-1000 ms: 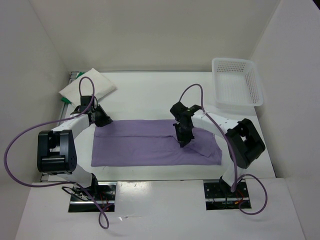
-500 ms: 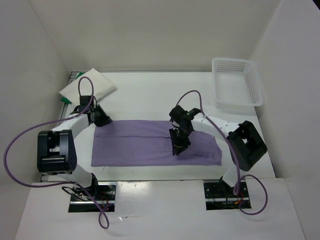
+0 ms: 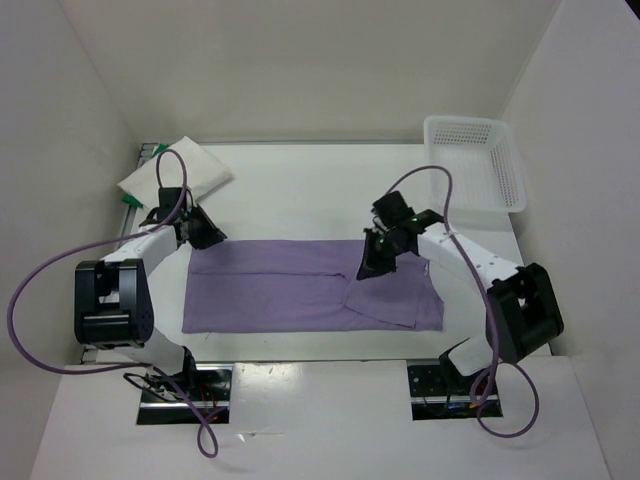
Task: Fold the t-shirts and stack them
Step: Fold the other side of the tshirt into a rectangle, then rotate the tshirt 90 degrees
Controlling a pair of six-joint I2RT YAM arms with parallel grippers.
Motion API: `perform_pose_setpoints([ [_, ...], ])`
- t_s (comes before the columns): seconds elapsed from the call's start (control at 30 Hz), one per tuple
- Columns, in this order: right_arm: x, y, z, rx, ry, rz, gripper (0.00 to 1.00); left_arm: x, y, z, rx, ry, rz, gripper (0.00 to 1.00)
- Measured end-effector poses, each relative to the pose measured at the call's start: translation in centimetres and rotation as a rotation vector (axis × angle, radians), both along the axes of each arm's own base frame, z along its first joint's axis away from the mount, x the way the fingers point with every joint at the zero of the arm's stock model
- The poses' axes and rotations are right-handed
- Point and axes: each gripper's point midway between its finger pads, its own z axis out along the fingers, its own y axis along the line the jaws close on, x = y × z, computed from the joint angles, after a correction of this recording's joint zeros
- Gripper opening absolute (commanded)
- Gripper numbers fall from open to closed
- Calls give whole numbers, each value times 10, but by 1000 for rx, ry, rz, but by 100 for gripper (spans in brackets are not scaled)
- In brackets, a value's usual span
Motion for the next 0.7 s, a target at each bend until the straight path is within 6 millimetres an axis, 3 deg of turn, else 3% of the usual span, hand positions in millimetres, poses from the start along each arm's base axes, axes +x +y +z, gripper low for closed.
perform_pose_setpoints([
  [0.1,48,-20,5,23,-99,-173,0,5,-7,1,1,-8,-21,22],
  [0.23,86,-31,-18,-23,-147,-301,0,8,-19,-11,-14,16,-54,22],
  [0.37,104,-39,-55,-100,-132,-373,0,2,-18,-33,-63,85,-35,22],
  [0.47,113,-49,-74,-147,-121,-433,0,-5,3,-47,-114,133,41,22],
  [0.7,122,-77,-75,-171,-157,-555,5,-15,44,-50,-245,144,177,22],
])
